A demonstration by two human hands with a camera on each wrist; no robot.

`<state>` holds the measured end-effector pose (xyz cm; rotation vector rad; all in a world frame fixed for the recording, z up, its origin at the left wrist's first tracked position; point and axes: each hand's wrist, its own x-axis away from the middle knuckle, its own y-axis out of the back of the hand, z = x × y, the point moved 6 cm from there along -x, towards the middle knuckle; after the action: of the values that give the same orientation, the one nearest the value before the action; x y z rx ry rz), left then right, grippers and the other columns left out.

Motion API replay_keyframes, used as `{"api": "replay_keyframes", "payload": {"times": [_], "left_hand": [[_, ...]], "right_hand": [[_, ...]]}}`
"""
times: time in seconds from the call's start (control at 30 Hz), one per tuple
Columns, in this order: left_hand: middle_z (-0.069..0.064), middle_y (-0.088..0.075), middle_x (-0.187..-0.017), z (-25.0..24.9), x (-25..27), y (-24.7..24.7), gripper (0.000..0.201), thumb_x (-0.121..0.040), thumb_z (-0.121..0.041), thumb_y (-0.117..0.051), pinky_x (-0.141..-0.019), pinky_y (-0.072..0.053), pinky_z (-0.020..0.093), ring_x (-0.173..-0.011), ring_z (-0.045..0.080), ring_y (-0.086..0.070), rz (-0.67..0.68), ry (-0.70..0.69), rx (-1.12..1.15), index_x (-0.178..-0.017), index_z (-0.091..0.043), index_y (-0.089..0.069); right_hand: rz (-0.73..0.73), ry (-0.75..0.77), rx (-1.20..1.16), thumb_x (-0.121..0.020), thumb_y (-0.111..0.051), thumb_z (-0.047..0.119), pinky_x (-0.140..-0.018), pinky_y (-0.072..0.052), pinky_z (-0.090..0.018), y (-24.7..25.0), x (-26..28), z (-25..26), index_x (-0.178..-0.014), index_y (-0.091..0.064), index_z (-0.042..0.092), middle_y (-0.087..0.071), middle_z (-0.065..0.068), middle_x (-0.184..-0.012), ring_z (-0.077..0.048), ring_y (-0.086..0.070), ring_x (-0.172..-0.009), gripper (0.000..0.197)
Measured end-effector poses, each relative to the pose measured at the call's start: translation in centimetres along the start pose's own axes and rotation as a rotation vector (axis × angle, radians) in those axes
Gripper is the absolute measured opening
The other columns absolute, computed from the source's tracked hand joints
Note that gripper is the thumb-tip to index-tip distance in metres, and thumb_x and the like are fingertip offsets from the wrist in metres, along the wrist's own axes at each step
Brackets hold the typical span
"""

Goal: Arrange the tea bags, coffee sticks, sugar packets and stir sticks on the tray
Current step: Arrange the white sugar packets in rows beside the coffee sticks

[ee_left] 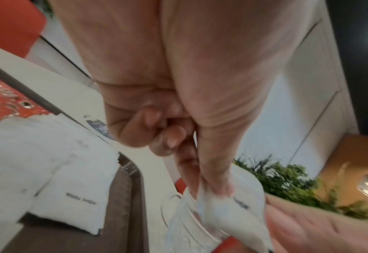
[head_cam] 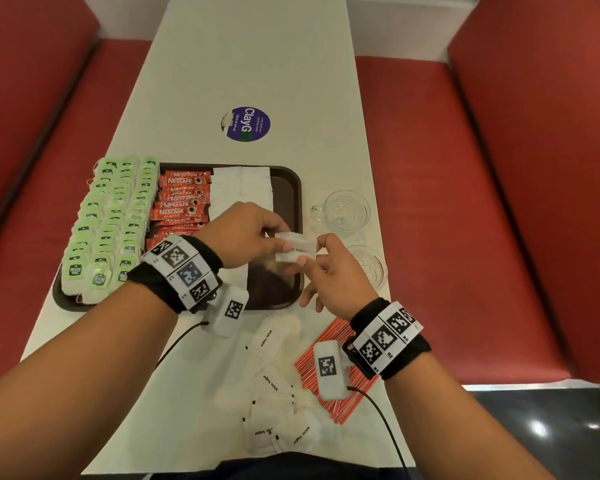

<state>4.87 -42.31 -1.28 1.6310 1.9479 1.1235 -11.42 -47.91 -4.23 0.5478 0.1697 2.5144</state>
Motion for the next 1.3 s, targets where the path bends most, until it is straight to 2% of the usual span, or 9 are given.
{"api": "replay_keyframes", "payload": {"times": [0.17, 0.27, 0.37, 0.53, 0.73, 0.87, 1.0, 1.17, 1.3], "left_hand": [[-0.001, -0.071, -0.092, 5.0, -1.4, 1.6, 0.023, -0.088, -0.037, -0.073, -0.077, -0.048, 0.032, -0.087, 0.018, -0.062, -0.161, 0.198, -0.139, -0.103, -0.019, -0.075], [0.0, -0.07, -0.098, 6.7, -2.3, 0.3, 0.026, -0.087, -0.037, -0.074, -0.081, -0.05, 0.033, -0.091, 0.018, -0.062, -0.124, 0.277, -0.142, -0.106, -0.019, -0.074], [0.0, -0.071, -0.104, 7.1, -3.0, -1.2, 0.027, -0.087, -0.037, -0.073, -0.082, -0.049, 0.03, -0.092, 0.014, -0.06, -0.071, 0.284, -0.164, -0.11, -0.021, -0.073], [0.001, -0.071, -0.109, 7.9, -3.3, -1.1, 0.031, -0.089, -0.037, -0.071, -0.089, -0.054, 0.036, -0.1, 0.02, -0.063, -0.034, 0.338, -0.256, -0.114, -0.019, -0.073], [-0.001, -0.064, -0.109, 8.1, -3.5, -0.6, 0.041, -0.079, -0.037, -0.08, -0.08, -0.047, 0.032, -0.1, 0.02, -0.059, -0.101, 0.389, -0.281, -0.113, -0.024, -0.062], [-0.001, -0.058, -0.104, 6.2, -4.4, -1.3, 0.039, -0.08, -0.035, -0.078, -0.08, -0.044, 0.032, -0.098, 0.02, -0.056, -0.119, 0.285, -0.244, -0.113, -0.026, -0.058], [0.004, -0.058, -0.116, 4.3, -5.7, -3.4, 0.035, -0.088, -0.03, -0.071, -0.087, -0.044, 0.032, -0.107, 0.025, -0.057, 0.024, 0.141, -0.359, -0.121, -0.027, -0.062], [0.004, -0.06, -0.125, 5.0, -6.0, -3.9, 0.03, -0.09, -0.027, -0.068, -0.089, -0.043, 0.031, -0.115, 0.025, -0.056, 0.09, 0.181, -0.421, -0.12, -0.026, -0.065], [0.003, -0.062, -0.113, 4.6, -5.1, -3.3, 0.031, -0.091, -0.034, -0.067, -0.085, -0.043, 0.031, -0.102, 0.021, -0.056, 0.037, 0.157, -0.353, -0.12, -0.025, -0.062]], "right_hand": [[0.055, 0.013, 0.194, -0.097, -0.059, 0.032, -0.048, -0.048, -0.028, -1.1, 0.4, -1.2, -0.106, -0.048, 0.023, -0.073, 0.0, -0.084, -0.015, -0.06, -0.051, 0.016], [0.161, 0.117, 0.464, -0.094, -0.064, 0.036, -0.067, -0.052, -0.029, -2.5, 0.3, -1.6, -0.105, -0.058, 0.026, -0.07, 0.005, -0.08, -0.006, -0.059, -0.063, 0.016], [0.338, 0.178, 0.669, -0.092, -0.066, 0.037, -0.076, -0.051, -0.029, -4.7, 0.4, -1.8, -0.112, -0.065, 0.026, -0.065, 0.009, -0.085, -0.01, -0.061, -0.078, 0.023], [0.537, 0.195, 0.913, -0.092, -0.067, 0.033, -0.082, -0.049, -0.03, -7.3, 0.1, -2.3, -0.127, -0.064, 0.027, -0.063, 0.01, -0.089, -0.009, -0.055, -0.083, 0.036], [0.615, 0.228, 1.126, -0.09, -0.068, 0.036, -0.089, -0.051, -0.035, -9.3, 0.0, -2.6, -0.139, -0.054, 0.034, -0.067, 0.001, -0.122, -0.022, -0.062, -0.108, 0.051], [0.57, 0.24, 1.192, -0.087, -0.07, 0.037, -0.076, -0.051, -0.034, -9.9, -0.5, -2.7, -0.125, -0.058, 0.03, -0.066, -0.002, -0.105, -0.024, -0.062, -0.094, 0.04], [0.575, 0.209, 1.211, -0.085, -0.074, 0.038, -0.073, -0.053, -0.034, -10.1, -0.5, -2.7, -0.107, -0.061, 0.023, -0.066, -0.001, -0.095, -0.024, -0.062, -0.086, 0.029], [0.616, 0.168, 1.268, -0.087, -0.072, 0.04, -0.077, -0.056, -0.036, -10.0, 0.0, -3.2, -0.102, -0.066, 0.017, -0.068, -0.003, -0.094, -0.025, -0.064, -0.085, 0.028], [0.614, 0.187, 1.263, -0.09, -0.069, 0.036, -0.07, -0.049, -0.031, -9.5, 0.4, -3.0, -0.101, -0.067, 0.015, -0.068, -0.004, -0.095, -0.025, -0.063, -0.086, 0.023]]}}
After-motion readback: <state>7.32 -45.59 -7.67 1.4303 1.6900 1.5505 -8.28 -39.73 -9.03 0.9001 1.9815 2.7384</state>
